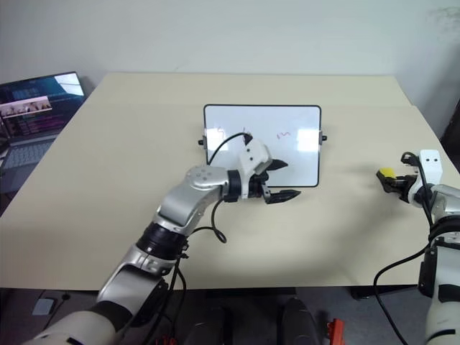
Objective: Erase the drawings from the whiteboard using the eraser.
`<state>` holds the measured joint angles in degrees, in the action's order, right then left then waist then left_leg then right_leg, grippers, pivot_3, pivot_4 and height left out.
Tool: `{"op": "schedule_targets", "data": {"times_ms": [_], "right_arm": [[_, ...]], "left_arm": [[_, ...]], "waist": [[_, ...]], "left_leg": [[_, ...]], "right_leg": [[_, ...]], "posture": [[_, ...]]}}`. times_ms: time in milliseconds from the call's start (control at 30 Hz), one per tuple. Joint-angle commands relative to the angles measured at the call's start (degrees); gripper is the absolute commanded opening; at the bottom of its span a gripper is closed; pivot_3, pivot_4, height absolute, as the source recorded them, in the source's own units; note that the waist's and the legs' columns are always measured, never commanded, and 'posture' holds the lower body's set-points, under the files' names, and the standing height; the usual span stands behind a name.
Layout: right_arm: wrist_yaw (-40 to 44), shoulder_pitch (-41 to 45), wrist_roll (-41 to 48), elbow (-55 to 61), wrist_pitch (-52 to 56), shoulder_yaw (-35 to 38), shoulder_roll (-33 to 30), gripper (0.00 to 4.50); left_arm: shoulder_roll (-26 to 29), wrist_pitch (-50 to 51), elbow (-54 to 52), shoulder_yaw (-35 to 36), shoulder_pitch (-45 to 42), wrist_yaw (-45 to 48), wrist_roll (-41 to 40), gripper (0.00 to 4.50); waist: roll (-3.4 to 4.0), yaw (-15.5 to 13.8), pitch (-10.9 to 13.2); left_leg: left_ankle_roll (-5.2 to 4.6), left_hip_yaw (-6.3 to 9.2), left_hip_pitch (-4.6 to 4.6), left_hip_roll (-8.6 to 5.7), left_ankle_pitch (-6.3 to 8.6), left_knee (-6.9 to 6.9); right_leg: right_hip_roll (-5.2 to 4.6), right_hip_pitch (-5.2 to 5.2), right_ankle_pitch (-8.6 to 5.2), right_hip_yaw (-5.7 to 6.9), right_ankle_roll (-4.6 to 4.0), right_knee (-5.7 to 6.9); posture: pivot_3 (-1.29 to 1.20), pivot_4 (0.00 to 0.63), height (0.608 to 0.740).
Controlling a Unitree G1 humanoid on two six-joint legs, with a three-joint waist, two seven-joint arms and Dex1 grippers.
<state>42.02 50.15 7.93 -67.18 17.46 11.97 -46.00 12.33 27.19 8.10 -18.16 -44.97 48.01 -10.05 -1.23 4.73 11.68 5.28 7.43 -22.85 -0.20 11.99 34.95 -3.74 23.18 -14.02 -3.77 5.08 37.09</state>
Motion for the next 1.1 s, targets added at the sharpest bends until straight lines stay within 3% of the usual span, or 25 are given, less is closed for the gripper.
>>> {"op": "schedule_targets", "data": {"times_ms": [33,300,467,600,767,900,1100], "right_arm": [[-0.54,0.44,0.57,0.58,-0.95,1.20,-0.31,0.97],[-0.22,-0.28,1.13,1.57,-0.83,1.68,0.24,0.97],[0.07,-2.23,1.65,9.89,-0.30,1.58,-0.10,0.97],[-2.63,-4.21,2.98,22.61,3.51,2.69,0.03,0.97],[-4.96,-0.93,6.03,49.49,15.34,-0.72,3.76,0.97],[-5.34,2.78,6.16,55.70,18.44,-3.82,6.32,0.97],[-6.73,11.54,4.88,56.06,16.04,-14.19,23.11,0.97]], "left_arm": [[0.07,-0.18,-2.99,0.65,-0.14,-0.17,-0.08,4.50],[0.13,-0.34,-2.94,0.67,0.02,-0.18,0.02,4.50],[2.78,-0.42,-2.94,3.40,0.18,-0.62,-0.27,4.50],[7.86,1.11,-6.77,6.16,1.44,-0.14,-0.79,4.50],[21.38,4.53,-13.70,15.39,8.89,0.41,-2.08,4.50],[24.93,5.62,-14.49,19.28,12.71,-1.41,-2.39,4.50],[28.33,1.19,-11.14,20.65,18.68,-5.60,2.31,4.50]], "waist": [[0.00,0.00,0.00],[0.00,0.03,0.00],[0.02,0.12,-0.01],[0.06,0.36,-0.03],[0.18,1.48,0.00],[0.14,0.65,-0.02],[0.12,0.35,-0.03]], "left_leg": [[0.00,0.00,0.00,0.00,0.00,0.00],[0.00,-0.02,0.01,0.00,0.00,0.02],[0.00,-0.03,0.03,0.00,0.00,0.02],[0.00,-0.05,0.03,0.01,0.00,0.02],[-0.01,-0.13,0.13,0.06,0.00,-0.02],[0.00,-0.06,0.12,0.03,0.00,0.06],[-0.01,0.05,0.13,0.07,0.00,0.12]], "right_leg": [[0.00,0.00,0.00,0.00,0.00,0.00],[0.00,0.00,0.01,-0.02,0.01,0.01],[0.00,0.00,0.01,-0.04,0.02,0.03],[0.00,0.01,0.01,-0.07,0.02,0.06],[0.04,0.16,0.00,-0.21,0.02,0.35],[0.03,0.11,0.00,-0.14,0.02,0.42],[0.06,0.18,-0.01,-0.03,-0.03,0.67]], "posture": [[0.00,0.150,0.740],[0.00,0.150,0.740],[0.00,0.150,0.740],[0.00,0.150,0.740],[0.00,0.150,0.740],[0.00,0.150,0.740],[0.00,0.150,0.740]]}}
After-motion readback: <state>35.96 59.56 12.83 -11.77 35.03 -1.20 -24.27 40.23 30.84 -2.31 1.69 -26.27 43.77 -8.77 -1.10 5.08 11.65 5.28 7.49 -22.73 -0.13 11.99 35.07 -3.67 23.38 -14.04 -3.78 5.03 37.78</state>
